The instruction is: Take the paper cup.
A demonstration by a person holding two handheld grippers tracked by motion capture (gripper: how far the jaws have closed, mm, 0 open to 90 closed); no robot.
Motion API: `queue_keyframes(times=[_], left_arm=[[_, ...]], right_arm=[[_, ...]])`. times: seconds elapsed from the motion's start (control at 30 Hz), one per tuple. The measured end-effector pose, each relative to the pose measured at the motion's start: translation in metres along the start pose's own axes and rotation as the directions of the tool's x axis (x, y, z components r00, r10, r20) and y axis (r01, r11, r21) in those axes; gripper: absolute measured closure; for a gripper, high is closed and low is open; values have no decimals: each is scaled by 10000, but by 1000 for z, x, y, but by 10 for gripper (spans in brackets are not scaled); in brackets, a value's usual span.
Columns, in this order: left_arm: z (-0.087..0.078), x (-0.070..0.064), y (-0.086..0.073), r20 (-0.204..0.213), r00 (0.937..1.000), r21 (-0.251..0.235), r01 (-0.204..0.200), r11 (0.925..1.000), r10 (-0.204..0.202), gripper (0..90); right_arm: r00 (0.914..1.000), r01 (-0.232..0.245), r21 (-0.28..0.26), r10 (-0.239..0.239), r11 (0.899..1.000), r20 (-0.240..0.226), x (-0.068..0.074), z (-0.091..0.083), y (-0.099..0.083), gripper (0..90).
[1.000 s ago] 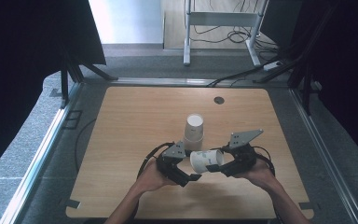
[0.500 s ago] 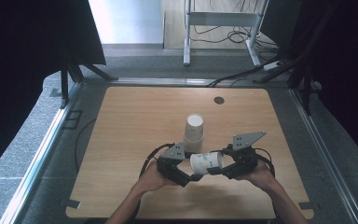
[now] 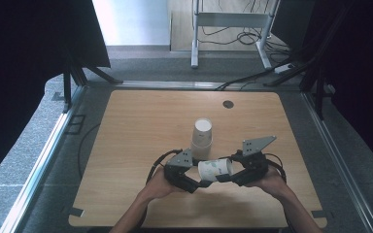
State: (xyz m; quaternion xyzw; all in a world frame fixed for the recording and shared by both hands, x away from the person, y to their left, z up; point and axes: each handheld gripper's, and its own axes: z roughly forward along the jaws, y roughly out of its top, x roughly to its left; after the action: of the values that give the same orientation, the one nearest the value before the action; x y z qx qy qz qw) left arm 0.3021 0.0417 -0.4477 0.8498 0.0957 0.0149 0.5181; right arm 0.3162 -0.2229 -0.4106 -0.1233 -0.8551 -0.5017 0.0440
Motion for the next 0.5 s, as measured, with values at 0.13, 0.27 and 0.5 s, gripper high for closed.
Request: queue_keyframes(times=[0.13,0.27,0.5], left_arm=[[0,0,-2,-52,10000,9,-6,10000,6,340],[0,0,-2,-94,10000,10,-30,10000,30,358],[0,0,-1,-117,9999,29,-31,10000,31,368]], right_arm=[[10000,-70,60,71,10000,-50,-2,1,-1,355],[9999,-147,91,148,9999,-36,-4,1,-1,345],[9998,-171,161,170,9997,48,-4,2,-1,325]])
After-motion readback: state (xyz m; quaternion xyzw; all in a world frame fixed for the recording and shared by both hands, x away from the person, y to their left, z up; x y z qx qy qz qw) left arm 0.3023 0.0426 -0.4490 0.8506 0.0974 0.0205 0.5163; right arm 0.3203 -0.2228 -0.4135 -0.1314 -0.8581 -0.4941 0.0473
